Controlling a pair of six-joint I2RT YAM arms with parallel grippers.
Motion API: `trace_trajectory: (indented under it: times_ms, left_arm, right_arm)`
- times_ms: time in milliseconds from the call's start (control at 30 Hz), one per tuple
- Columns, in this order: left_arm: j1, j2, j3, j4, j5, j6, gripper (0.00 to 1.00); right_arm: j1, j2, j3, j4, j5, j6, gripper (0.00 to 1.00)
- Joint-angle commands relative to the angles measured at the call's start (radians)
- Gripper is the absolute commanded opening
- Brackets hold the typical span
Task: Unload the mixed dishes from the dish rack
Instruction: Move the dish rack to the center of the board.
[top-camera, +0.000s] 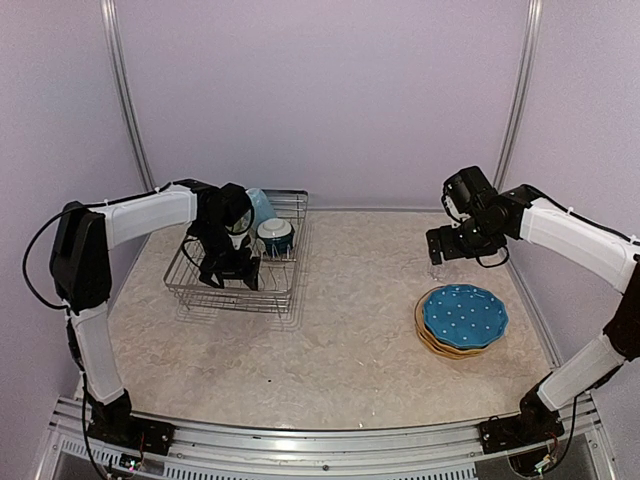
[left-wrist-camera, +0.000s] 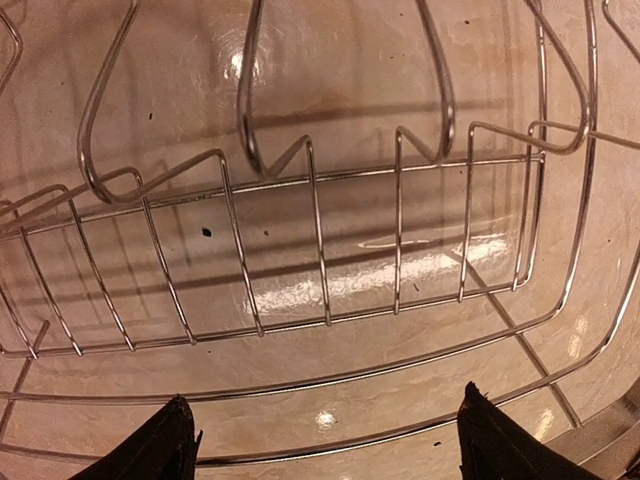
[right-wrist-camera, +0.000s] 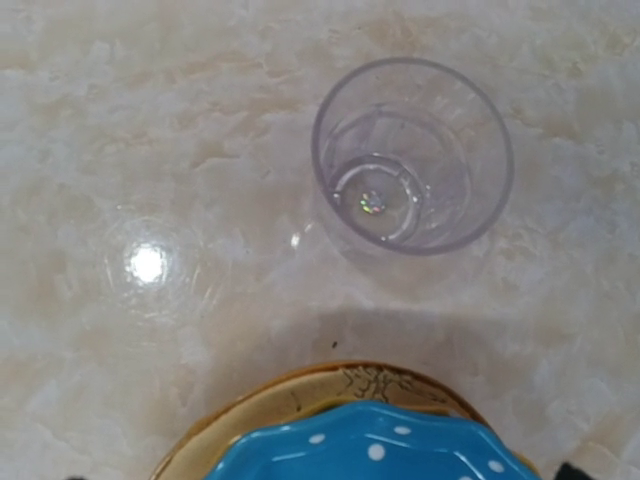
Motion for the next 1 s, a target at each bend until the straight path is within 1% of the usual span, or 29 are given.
trace_trajectory:
  times_ms: [0,500,800,967]
  left_arm:
    - [-0.022,-0.038,-0.052,-0.028,-0.032,-0.006,0.86]
    - [-0.062,-0.133,-0.170,-0.054,-0.055,-0.051,0.86]
    - [-0.103,-0.205,-0.277,-0.054,-0.051,-0.123,0.86]
    - [-0.148,-0.245,-0.336,-0.055,-0.042,-0.176,0.86]
  right_arm:
    - [0.022,0.025,0.002,0.014,0.011,0.008,0.99]
    - [0.041,0.057,0.014,0.017,0.016,0.014,1.00]
    - [0.048,0.059,0.007,0.017,0.024,0.016,1.00]
    - [0.050,0.063,0.005,0.024,0.019,0.017,1.00]
